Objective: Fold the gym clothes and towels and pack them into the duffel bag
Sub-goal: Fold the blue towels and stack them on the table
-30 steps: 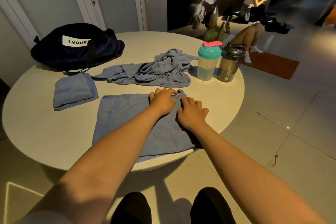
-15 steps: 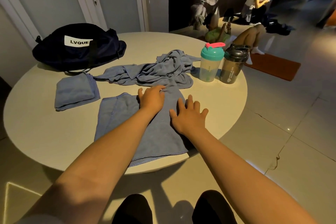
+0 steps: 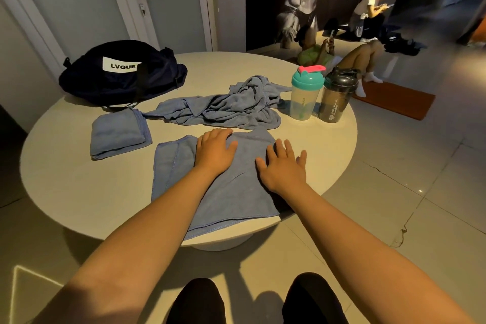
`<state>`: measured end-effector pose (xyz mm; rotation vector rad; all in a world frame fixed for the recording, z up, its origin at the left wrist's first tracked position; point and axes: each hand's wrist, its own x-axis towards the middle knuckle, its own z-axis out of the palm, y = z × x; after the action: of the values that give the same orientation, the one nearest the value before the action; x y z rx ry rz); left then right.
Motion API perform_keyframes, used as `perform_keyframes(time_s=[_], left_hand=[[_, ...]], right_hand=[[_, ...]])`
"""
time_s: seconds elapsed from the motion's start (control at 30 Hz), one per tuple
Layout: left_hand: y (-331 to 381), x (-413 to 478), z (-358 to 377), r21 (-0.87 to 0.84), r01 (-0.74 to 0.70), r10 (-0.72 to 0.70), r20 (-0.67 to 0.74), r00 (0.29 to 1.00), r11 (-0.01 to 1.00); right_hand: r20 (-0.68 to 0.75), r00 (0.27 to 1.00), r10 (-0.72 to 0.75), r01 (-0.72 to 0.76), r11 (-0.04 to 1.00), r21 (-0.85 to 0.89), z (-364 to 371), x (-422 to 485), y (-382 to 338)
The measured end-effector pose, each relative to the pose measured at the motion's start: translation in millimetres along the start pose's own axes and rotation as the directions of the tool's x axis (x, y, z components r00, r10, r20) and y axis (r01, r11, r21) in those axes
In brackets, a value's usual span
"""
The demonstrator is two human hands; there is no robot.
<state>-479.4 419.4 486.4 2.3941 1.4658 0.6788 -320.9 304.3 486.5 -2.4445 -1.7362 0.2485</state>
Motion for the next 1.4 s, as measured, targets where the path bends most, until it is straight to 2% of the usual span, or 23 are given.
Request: perform_keyframes(time_s=[0.07,0.13,0.33,0.4,0.5,0.57,0.6,0.67,0.73,0.83,0.93,1.03,1.17,1.4], left_hand=[[-3.5,-7.6,0.4,-0.010,-0.053,0.054,0.040,0.998,0.999],[-9.0,-14.5,-0.1,-0.013,-0.061,0.061,0.046,0.997,0.998],[-47.8,-31.0,-17.0,-0.066,0.015,-0.017,-0.027,1.000,0.998],[-54.6,-34.5,-21.9,-0.025,0.023,-0.024,-0.044,0.999,0.999],[-47.9,-43.6,-23.5,0.005,0.069,-0.069,-0.020,0.997,0.998],[-40.4,-50.3,-22.5,0.038,0.117,-0.117,0.002,0.993,0.992],[-38.3,-53.4,-22.6,0.047,0.147,-0.147,0.011,0.989,0.988],[-38.0,-57.4,-25.3,0.048,0.210,-0.211,0.029,0.977,0.977],[-43.5,-58.0,-27.9,0.027,0.252,-0.253,0.065,0.965,0.967],[-55.0,-55.2,-31.5,-0.010,0.242,-0.239,0.117,0.964,0.970],[-61.5,-52.6,-38.0,-0.030,0.172,-0.167,0.131,0.977,0.985],[-66.7,-51.7,-42.0,-0.063,0.130,-0.126,0.068,0.990,0.990],[-84.4,-50.4,-47.7,-0.226,0.213,-0.220,-0.006,0.976,0.951],[-110.7,-50.0,-51.4,-0.347,0.336,-0.370,-0.035,0.928,0.876]], right_hand=[[-0.021,0.994,-0.109,0.110,0.994,0.019,4.1,-4.0,-10.1],[0.026,0.986,-0.164,0.162,0.985,0.064,11.0,-10.7,-15.6],[0.136,0.985,-0.105,0.092,0.991,0.098,1.3,-18.6,4.9],[0.144,0.988,-0.055,0.042,0.995,0.095,-2.4,-20.5,7.5],[0.004,0.999,-0.033,0.032,0.993,0.111,-6.1,-25.4,-4.7],[-0.124,0.985,-0.122,0.138,0.983,0.125,-8.6,-27.9,-23.4],[-0.139,0.974,-0.181,0.203,0.966,0.163,-8.9,-29.1,-34.0],[-0.079,0.965,-0.250,0.261,0.936,0.235,-3.4,-32.9,-51.9],[0.035,0.974,-0.224,0.211,0.953,0.216,7.0,-37.5,-59.2],[0.108,0.980,-0.168,0.151,0.978,0.145,11.2,-36.3,-58.5],[0.085,0.983,-0.165,0.150,0.976,0.155,3.6,-30.9,-66.7],[0.011,0.974,-0.225,0.219,0.955,0.199,-1.0,-24.7,-80.7],[0.033,0.972,-0.232,0.220,0.951,0.217,0.6,-19.0,-89.4],[0.219,0.973,-0.072,0.045,0.991,0.127,6.1,-10.0,-86.3]])
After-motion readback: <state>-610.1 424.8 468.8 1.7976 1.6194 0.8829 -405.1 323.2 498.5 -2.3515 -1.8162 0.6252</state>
